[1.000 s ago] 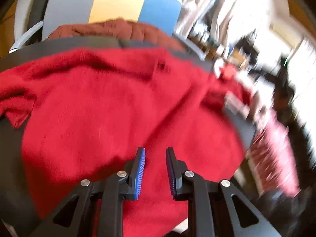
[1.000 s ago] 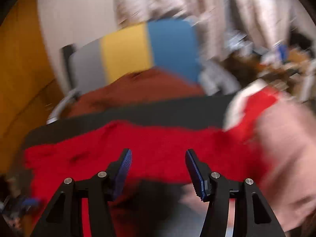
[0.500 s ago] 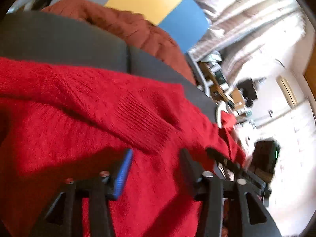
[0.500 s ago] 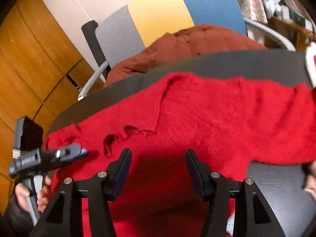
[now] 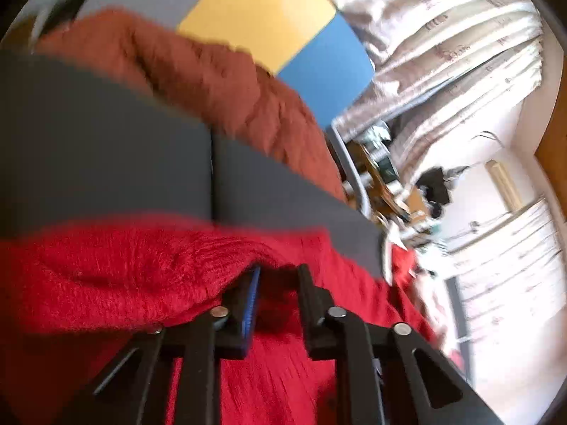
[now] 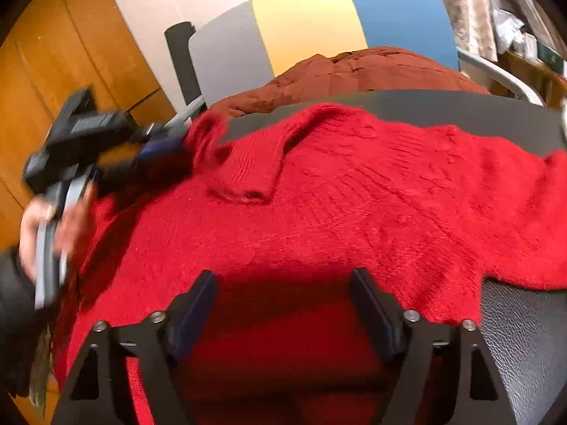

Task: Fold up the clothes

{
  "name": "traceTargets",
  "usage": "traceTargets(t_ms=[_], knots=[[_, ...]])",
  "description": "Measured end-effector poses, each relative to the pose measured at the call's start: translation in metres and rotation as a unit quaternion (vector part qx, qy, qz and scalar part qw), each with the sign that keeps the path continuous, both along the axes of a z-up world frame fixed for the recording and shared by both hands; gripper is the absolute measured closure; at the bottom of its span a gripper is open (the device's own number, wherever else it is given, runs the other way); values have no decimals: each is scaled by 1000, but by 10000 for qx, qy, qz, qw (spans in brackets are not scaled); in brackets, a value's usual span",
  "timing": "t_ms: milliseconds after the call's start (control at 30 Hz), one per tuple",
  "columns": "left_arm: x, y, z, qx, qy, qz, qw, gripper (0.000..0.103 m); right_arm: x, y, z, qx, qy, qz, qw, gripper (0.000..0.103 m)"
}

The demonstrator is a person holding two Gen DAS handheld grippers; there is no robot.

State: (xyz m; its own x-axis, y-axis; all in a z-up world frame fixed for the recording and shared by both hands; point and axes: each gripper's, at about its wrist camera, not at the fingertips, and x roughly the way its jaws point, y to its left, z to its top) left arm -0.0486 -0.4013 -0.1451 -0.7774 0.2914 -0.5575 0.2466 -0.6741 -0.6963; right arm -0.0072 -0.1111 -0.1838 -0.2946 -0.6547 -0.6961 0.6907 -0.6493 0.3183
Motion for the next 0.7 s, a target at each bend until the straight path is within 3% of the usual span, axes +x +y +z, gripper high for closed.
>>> traceTargets(t_ms=[167,333,433,500,600,700], knots=[[-27,-49,29,-623,-136,808,9947,87,4,-4,-1,95,102,83,9999,16],[-2,-77,48,-842,-142,1174,9894,85,6,-8,-2,188,170,106,9996,13],[23,-61,53,-988,-29,729,9924,85,8,-10,-1,226,184,162,9994,9],[28,-36,46,-1185,-180,112,9927,85,7,-11,-1,235,177,195,9994,9],[21,-4,24,-1373,-614,-623,9867,85,8,-12,-1,266,198,197,9993,9],[4,25,-5,-1280,-948,-1366,9777,85,8,-12,-1,275,204,196,9992,9]])
